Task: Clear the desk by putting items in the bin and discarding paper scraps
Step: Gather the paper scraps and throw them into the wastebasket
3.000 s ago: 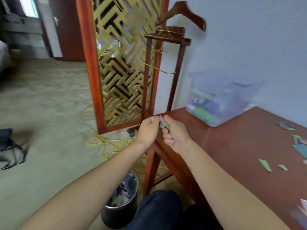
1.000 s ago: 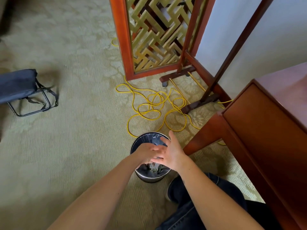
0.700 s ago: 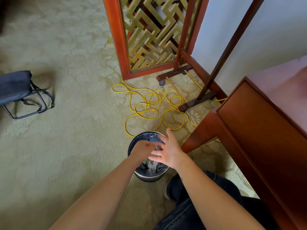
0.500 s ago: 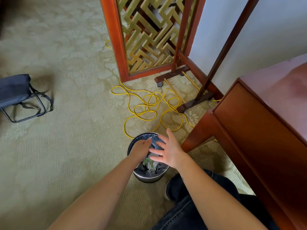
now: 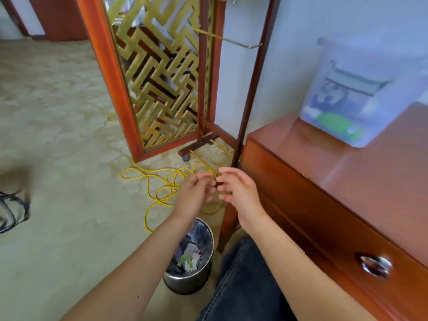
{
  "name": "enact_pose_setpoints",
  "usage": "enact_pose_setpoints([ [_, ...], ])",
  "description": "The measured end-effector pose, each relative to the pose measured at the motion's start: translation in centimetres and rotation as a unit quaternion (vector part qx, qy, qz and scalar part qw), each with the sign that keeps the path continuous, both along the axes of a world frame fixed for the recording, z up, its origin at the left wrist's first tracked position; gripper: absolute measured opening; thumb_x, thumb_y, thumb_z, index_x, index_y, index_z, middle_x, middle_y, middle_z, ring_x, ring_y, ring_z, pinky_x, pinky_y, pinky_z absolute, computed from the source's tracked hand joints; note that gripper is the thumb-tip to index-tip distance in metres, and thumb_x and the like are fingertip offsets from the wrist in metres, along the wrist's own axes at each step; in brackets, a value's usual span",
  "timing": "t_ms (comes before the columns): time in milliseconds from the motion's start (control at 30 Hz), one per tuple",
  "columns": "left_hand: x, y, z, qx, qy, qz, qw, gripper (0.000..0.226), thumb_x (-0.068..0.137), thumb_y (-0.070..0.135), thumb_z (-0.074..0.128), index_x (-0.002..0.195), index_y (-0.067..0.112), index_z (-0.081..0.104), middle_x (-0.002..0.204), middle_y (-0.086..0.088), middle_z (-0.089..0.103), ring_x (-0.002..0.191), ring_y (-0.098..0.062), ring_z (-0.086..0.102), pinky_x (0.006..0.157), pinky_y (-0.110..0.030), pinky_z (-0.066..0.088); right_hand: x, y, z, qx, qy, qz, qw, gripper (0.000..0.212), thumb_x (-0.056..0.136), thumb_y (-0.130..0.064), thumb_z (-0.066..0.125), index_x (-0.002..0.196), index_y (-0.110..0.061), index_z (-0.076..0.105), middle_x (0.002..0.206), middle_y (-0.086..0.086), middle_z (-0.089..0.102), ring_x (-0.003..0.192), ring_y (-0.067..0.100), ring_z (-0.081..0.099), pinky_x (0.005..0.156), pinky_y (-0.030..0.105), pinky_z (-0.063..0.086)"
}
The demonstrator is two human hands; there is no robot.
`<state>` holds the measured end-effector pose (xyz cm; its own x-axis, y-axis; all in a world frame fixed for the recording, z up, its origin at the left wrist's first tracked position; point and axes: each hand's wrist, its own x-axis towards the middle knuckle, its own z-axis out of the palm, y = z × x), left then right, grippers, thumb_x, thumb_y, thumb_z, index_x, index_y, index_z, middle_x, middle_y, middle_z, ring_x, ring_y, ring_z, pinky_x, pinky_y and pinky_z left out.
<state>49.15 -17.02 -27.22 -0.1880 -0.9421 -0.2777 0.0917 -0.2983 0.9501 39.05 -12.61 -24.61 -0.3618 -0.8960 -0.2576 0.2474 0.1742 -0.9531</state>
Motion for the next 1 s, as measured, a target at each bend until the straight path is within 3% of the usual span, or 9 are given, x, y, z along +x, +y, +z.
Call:
enact_pose_setpoints([
  [167,-2.3,2.8,6.2,-0.074,0.032,-0.031,0.996,0.020,0.096,0.007,0.047,0.095,0.018,0.063,0.082,0.000,0.065,0.068,-0.008,0.059,0.063,-0.022,0.050,-2.5,4.3,5.7,-0.106,0.022,-0.050,0.993,0.019,0.094,-0.006,0.051,0.100,-0.011,0.069,0.069,0.002,0.056,0.052,0.011,0.045,0.049,0.023,0.035],
  [367,-7.8,7.8,11.2,-0.137,0.045,-0.146,0.979,0.019,0.097,0.010,0.048,0.100,0.015,0.066,0.083,-0.001,0.068,0.072,-0.009,0.063,0.070,-0.024,0.053,-7.6,11.5,10.3,-0.176,0.077,-0.106,0.976,0.021,0.093,-0.003,0.049,0.098,-0.009,0.069,0.069,0.003,0.055,0.049,0.012,0.043,0.046,0.024,0.032],
  [633,-17.6,13.6,13.9,-0.160,0.031,-0.265,0.950,0.019,0.096,0.010,0.049,0.102,0.015,0.067,0.089,-0.003,0.070,0.076,-0.012,0.064,0.073,-0.025,0.054,-16.7,20.2,12.9,-0.161,0.141,-0.228,0.950,0.023,0.092,-0.003,0.049,0.092,-0.014,0.069,0.069,0.002,0.058,0.047,0.007,0.043,0.044,0.015,0.032],
  [867,-25.4,16.9,14.2,-0.206,-0.011,-0.373,0.905,0.016,0.093,0.009,0.053,0.097,0.019,0.065,0.089,-0.001,0.070,0.081,-0.013,0.066,0.079,-0.028,0.054,-23.3,24.2,13.0,-0.108,0.183,-0.258,0.942,0.021,0.093,-0.002,0.049,0.096,-0.007,0.070,0.072,0.005,0.058,0.049,0.007,0.043,0.042,0.013,0.032],
  [1000,-28.8,17.0,13.9,-0.241,-0.043,-0.406,0.881,0.015,0.090,0.011,0.058,0.096,0.023,0.065,0.091,-0.001,0.069,0.079,-0.010,0.066,0.070,-0.022,0.052,-26.2,24.5,12.9,-0.092,0.203,-0.272,0.936,0.020,0.090,0.000,0.050,0.093,-0.005,0.070,0.069,0.003,0.058,0.046,0.005,0.044,0.042,0.012,0.032],
])
